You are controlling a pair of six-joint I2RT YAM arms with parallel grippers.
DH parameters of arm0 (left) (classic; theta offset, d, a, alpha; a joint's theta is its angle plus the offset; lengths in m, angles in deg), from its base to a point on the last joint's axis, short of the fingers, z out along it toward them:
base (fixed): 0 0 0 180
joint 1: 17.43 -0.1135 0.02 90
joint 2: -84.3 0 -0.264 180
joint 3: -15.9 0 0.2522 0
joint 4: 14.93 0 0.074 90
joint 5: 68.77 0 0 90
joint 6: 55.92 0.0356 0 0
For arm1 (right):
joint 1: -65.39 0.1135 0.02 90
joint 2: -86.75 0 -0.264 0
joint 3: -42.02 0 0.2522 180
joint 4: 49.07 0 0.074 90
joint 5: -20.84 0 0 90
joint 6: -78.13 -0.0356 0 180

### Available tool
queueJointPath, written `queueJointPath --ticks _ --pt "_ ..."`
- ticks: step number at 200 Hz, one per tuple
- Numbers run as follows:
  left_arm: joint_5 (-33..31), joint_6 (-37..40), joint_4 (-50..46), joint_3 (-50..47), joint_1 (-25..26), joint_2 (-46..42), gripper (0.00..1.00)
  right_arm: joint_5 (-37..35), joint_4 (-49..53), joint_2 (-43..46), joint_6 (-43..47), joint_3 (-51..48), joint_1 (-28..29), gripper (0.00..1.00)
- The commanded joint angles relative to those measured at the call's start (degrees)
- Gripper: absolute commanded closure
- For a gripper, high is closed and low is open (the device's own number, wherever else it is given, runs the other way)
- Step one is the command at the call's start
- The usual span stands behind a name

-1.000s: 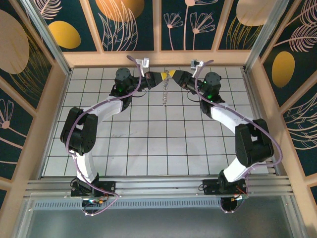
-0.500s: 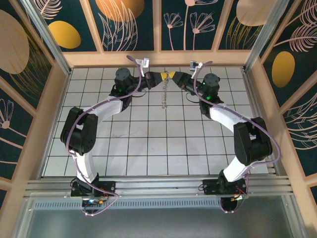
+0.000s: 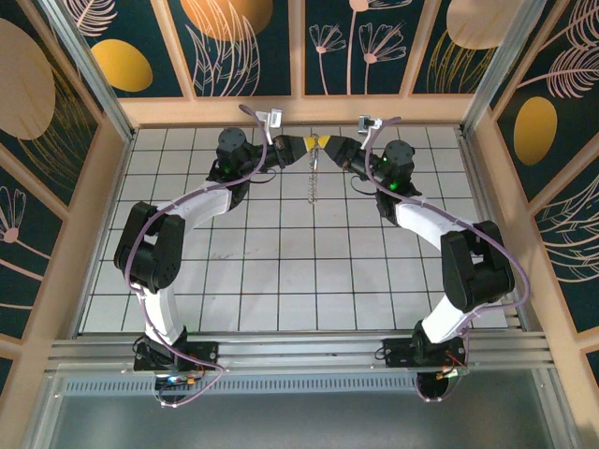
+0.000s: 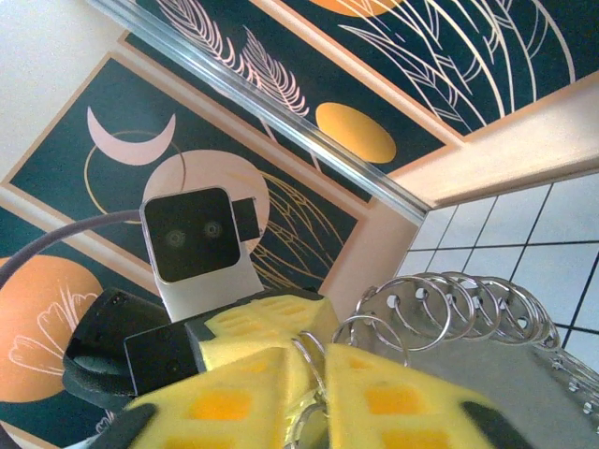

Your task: Put the keys on the keyring

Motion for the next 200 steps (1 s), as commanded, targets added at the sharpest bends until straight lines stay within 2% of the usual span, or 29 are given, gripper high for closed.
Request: queueJointPath --ticks 1,28,68,99,118,159,200 --pt "0.32 0.13 3.56 1.65 0.36 -0.89 1.00 1.83 -2.43 -0.83 -0.29 0.60 1.49 0.76" --pt "0.46 0.01 3.65 1.65 0.45 -0.74 1.00 1.57 -2.43 -1.52 -0.50 1.37 1.48 0.76" --pt "0.81 -0.03 3.80 1.41 0.51 -0.97 1.00 1.72 -2.60 -2.38 -0.76 2.23 1.33 0.82" --pt "1.36 0.19 3.91 1.28 0.46 -1.12 1.00 1.58 -4.80 -1.08 -1.36 0.38 0.42 0.70" --pt "1.50 0.32 4.48 0.80 0.54 -1.17 1.00 1.25 -5.88 1.01 -1.85 -1.58 -1.02 0.66" --pt "2.01 1.19 6.06 -0.28 0.48 -1.46 1.00 0.06 -3.52 5.22 0.28 -3.92 -2.45 0.65" --pt "1.89 4.01 4.17 -0.36 0.60 -1.94 1.00 0.63 -4.75 4.91 1.25 -4.05 -2.40 0.64"
